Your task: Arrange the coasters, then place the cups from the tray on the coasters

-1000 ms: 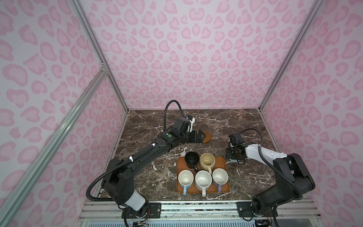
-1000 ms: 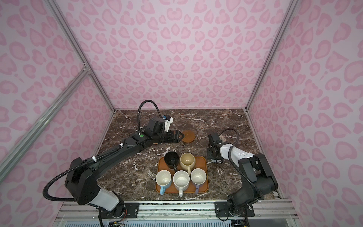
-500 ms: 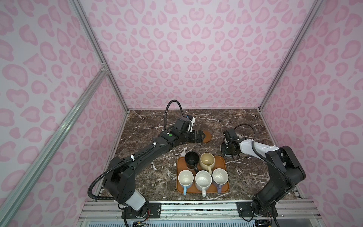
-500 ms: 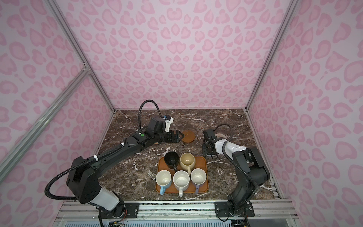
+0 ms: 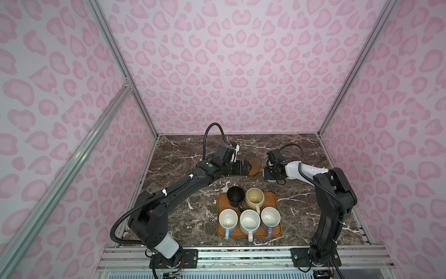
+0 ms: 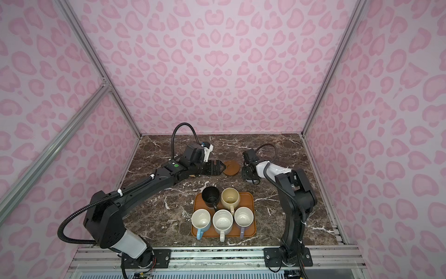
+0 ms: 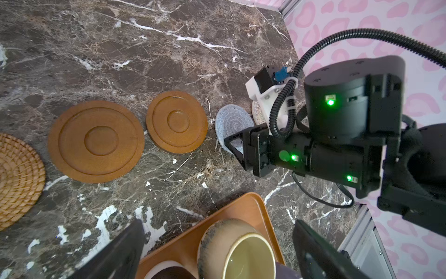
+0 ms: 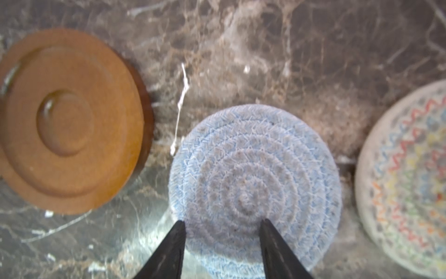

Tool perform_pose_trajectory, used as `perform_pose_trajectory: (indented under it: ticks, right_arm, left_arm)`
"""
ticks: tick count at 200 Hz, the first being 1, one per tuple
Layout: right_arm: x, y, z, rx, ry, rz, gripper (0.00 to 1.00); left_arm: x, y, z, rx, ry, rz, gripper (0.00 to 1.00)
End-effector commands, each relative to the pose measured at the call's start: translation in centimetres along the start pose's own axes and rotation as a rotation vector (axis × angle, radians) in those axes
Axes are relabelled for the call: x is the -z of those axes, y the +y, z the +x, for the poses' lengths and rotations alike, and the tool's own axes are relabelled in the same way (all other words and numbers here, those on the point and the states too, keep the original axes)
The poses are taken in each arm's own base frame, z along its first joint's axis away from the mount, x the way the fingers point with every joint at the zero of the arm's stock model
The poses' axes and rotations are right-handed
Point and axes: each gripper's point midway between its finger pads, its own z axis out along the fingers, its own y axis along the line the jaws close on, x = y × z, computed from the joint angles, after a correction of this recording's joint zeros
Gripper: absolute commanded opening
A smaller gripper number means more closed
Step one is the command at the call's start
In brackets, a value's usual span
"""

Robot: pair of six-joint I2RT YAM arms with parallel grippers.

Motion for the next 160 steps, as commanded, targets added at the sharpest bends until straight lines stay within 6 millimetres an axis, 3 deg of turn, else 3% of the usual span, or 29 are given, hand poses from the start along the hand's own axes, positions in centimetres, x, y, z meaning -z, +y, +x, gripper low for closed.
perform_pose_trajectory:
  ticks: [1,91,160]
  right_arm:
    - [-1.2,-1.1,3.3,-0.009,0.149,0.035,0.52]
    - [-2.4,-0.6,1.2,0.001,0.151,0.022,0.55]
    - [-1.3,0.1,-0.6,0.022,0.106,0.001,0.56]
  left_arm:
    - [-0.1,-0.1,-0.7,-0.012,-0.018,-0.002,0.97]
    - [-0.4,0.2,-0.8,-0.008,-0.021,-0.009,0.97]
    - [-0.4,0.3,-1.0,-0.004,-0.022,-0.014,0.97]
